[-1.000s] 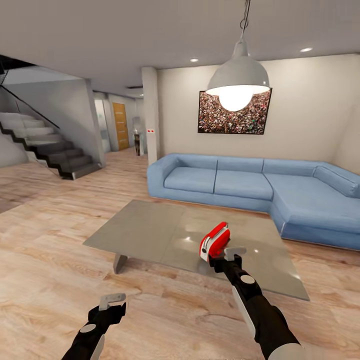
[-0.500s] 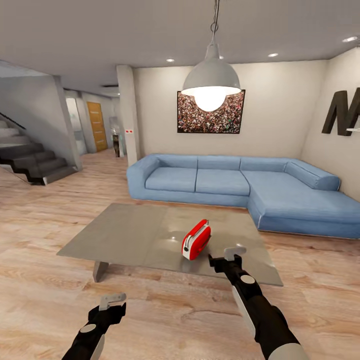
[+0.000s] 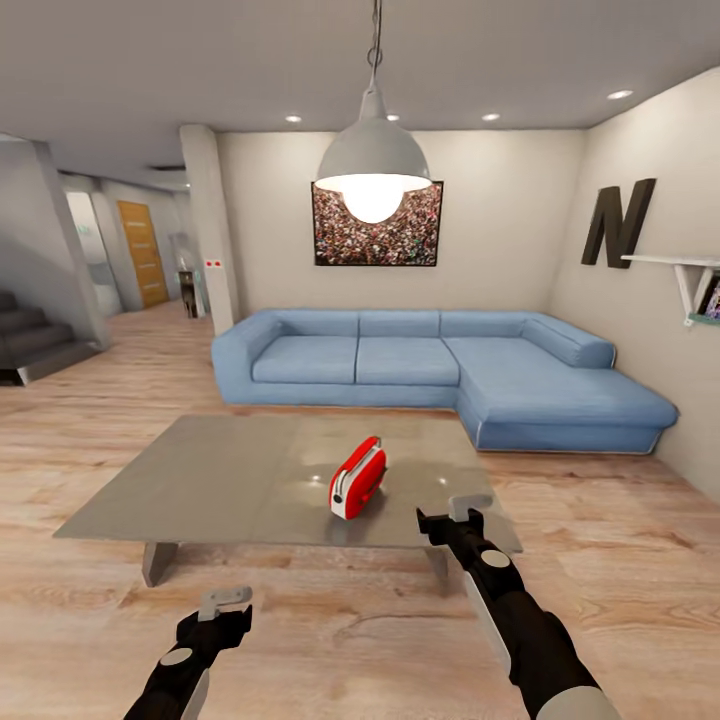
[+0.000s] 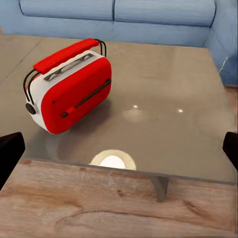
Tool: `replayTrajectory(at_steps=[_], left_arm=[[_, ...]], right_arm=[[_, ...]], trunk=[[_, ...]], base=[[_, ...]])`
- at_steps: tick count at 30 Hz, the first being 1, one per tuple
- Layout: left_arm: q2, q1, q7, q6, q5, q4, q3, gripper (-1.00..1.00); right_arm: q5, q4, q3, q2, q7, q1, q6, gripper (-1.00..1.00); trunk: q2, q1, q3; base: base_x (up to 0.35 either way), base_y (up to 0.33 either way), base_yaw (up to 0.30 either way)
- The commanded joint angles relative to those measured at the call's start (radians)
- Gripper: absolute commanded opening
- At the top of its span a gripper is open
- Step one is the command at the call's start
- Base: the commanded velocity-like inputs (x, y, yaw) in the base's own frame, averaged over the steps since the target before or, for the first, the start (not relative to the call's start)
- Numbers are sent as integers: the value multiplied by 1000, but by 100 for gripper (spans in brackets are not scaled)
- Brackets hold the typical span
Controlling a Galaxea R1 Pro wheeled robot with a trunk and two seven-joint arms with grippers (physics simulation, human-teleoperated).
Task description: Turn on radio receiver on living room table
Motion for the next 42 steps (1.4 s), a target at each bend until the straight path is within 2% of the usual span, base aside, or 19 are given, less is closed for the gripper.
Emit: replayTrajectory(at_steps=[1, 11, 27, 37, 42], left_arm=[[0, 0, 0, 0, 0, 0, 0, 100], [-1, 0, 0, 0, 0, 0, 0, 100], [-2, 0, 0, 0, 0, 0, 0, 100], [-2, 0, 0, 0, 0, 0, 0, 100], [-2, 0, 0, 0, 0, 0, 0, 100]], right_arm=[[0, 0, 0, 0, 0, 0, 0, 100], [0, 0, 0, 0, -1, 0, 0, 100], [0, 0, -1, 0, -2, 0, 0, 100], [1, 0, -1, -1, -2, 0, 0, 100], [0, 0, -1, -1, -2, 0, 0, 100]], trunk=[[0, 0, 0], [0, 0, 0], [0, 0, 0], [0, 0, 0], [0, 0, 0]], base=[[0, 0, -250], [0, 11, -53], [0, 244, 0], [0, 16, 0], [224, 54, 0]])
